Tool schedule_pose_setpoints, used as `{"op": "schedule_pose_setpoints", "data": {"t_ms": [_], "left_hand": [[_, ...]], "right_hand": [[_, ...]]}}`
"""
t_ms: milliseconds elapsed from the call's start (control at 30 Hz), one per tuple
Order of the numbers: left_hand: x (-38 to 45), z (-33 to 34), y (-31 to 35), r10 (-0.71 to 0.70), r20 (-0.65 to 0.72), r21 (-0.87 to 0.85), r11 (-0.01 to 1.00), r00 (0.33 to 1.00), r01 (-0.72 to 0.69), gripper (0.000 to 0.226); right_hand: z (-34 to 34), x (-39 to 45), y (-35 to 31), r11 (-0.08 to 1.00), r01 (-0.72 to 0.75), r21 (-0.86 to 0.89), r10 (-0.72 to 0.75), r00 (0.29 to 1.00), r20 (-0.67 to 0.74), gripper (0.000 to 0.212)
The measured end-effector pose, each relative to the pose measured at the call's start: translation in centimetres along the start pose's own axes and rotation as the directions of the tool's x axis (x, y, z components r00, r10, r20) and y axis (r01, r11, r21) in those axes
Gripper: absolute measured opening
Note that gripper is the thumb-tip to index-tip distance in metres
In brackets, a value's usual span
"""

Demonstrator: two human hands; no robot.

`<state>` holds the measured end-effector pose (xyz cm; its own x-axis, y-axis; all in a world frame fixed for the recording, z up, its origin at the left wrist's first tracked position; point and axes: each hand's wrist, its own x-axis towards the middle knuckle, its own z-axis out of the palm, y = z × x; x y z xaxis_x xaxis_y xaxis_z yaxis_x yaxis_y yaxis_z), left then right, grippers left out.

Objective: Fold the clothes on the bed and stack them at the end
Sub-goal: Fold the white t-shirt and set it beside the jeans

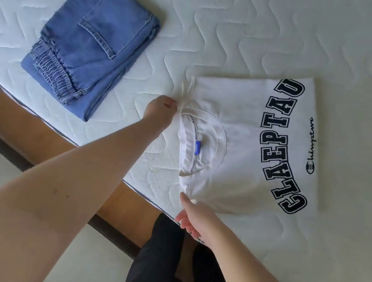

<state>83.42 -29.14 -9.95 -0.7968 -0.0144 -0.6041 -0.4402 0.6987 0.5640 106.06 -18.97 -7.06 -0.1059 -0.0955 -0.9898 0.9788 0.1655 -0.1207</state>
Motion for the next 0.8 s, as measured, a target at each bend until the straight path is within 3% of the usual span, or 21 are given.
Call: {"op": "schedule_pose_setpoints", "data": {"t_ms": [100,200,267,333,433,600,700,800], "left_hand": [[-1.6,-0.2,-2.1,-0.076,0.042,-0.054,0.995,0.996,0.078,0.021],[-3.8,-0.1,-4.2,-0.129,0.069,-0.13,0.982,0.989,0.137,0.017],[-5.3,0.0,-5.4,-0.16,0.058,-0.183,0.969,0.985,0.168,0.016],[-6.8,0.6,-6.6,-0.206,0.047,-0.257,0.943,0.977,0.211,0.019],[-9.7,2.8,-7.5,-0.295,0.051,-0.368,0.883,0.954,0.292,0.021],[-14.6,7.4,-8.2,-0.445,0.093,-0.456,0.776,0.891,0.436,0.032],[-16.7,9.5,-8.5,-0.511,0.088,-0.547,0.693,0.855,0.47,0.035],[-18.2,10.7,-8.6,-0.562,0.079,-0.499,0.693,0.824,0.52,0.048]], "right_hand": [[-2.6,-0.8,-2.7,0.988,0.105,-0.112,-0.08,0.975,0.209,0.06],[-5.3,-1.2,-6.0,0.974,0.205,-0.095,-0.161,0.925,0.344,0.045],[-7.3,-1.1,-8.2,0.941,0.333,-0.055,-0.308,0.915,0.261,0.031],[-9.3,-0.6,-10.7,0.87,0.482,-0.105,-0.477,0.876,0.067,0.019],[-11.7,1.0,-14.1,0.693,0.588,-0.417,-0.679,0.726,-0.105,0.013],[-13.6,3.8,-19.0,0.296,0.512,-0.806,-0.879,0.477,-0.019,0.028],[-13.6,4.9,-21.0,0.163,0.289,-0.943,-0.903,0.43,-0.025,0.04],[-13.4,5.6,-22.1,0.13,0.208,-0.969,-0.891,0.453,-0.023,0.056]]}}
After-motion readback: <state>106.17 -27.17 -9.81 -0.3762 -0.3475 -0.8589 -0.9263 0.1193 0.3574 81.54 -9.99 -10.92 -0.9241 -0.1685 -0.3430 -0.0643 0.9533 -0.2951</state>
